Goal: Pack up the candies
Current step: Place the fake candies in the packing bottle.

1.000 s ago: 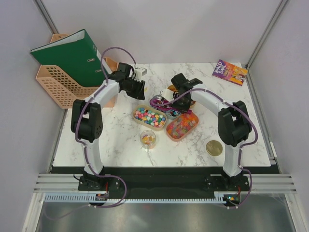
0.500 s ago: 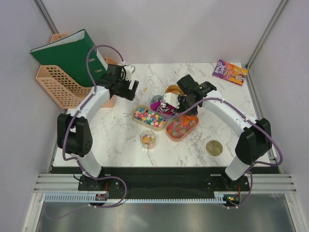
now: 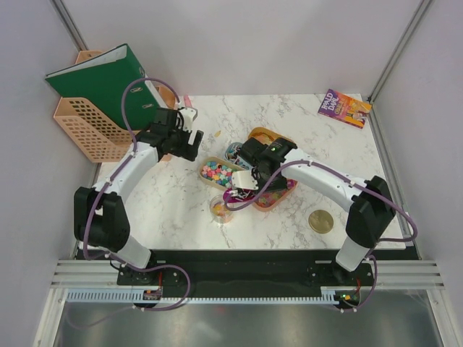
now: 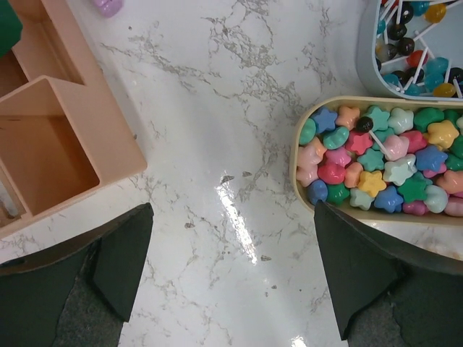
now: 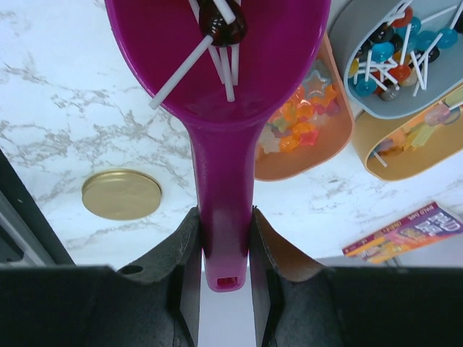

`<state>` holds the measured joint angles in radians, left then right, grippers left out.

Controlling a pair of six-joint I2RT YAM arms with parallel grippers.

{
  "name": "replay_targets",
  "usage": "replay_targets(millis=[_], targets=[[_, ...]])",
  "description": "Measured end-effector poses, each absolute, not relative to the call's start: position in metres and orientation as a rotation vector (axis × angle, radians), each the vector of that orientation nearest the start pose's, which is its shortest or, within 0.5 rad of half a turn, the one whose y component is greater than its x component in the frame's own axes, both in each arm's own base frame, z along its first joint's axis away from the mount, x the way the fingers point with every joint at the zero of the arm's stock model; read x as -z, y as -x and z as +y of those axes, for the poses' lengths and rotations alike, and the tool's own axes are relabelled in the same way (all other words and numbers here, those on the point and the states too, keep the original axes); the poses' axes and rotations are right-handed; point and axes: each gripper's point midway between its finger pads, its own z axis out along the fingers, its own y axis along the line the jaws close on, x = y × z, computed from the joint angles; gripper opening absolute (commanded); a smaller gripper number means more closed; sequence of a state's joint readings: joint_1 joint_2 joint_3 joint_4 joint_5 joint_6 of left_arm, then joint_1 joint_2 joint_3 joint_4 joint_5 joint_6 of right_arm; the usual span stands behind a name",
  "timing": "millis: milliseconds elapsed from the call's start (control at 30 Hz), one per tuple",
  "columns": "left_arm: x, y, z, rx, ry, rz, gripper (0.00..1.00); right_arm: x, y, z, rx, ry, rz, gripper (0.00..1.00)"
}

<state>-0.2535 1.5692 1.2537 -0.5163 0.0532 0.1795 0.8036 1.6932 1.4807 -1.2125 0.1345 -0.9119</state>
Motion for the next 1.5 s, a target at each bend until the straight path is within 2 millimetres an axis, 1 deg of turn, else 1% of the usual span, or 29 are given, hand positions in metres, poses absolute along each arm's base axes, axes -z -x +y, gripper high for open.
replay_targets(millis=[200, 300, 533, 733, 967, 1167, 1400, 1500], targets=[[-0.159, -0.395, -0.103, 0.087, -0.525, 2.294, 0.98, -0.138, -0.268, 0.186, 0.366, 2.322, 1.972, 0.0], [-0.162, -0.395, -0.101, 0.081, -0.513, 2.284, 0.98, -0.143, -0.273, 0.186, 0.434, 2.335, 1.961, 0.0], [-0.154, -0.393, -0.1, 0.081, -0.499, 2.295, 0.98, -0.156, -0.276, 0.196, 0.575, 2.376, 1.881, 0.01], [-0.153, -0.394, -0.101, 0.083, -0.484, 2.293, 0.98, -0.162, -0.275, 0.204, 0.693, 2.412, 1.807, 0.0], [-0.154, -0.395, -0.101, 0.087, -0.472, 2.283, 0.98, -0.168, -0.284, 0.209, 0.863, 2.42, 1.738, 0.0], [-0.16, -0.396, -0.101, 0.09, -0.463, 2.264, 0.98, -0.18, -0.288, 0.212, 0.999, 2.424, 1.649, 0.0], [-0.159, -0.396, -0.102, 0.095, -0.452, 2.259, 0.98, -0.193, -0.291, 0.216, 1.11, 2.428, 1.556, 0.0], [-0.16, -0.396, -0.102, 0.097, -0.448, 2.258, 0.98, -0.201, -0.294, 0.218, 1.13, 2.408, 1.542, 0.0]])
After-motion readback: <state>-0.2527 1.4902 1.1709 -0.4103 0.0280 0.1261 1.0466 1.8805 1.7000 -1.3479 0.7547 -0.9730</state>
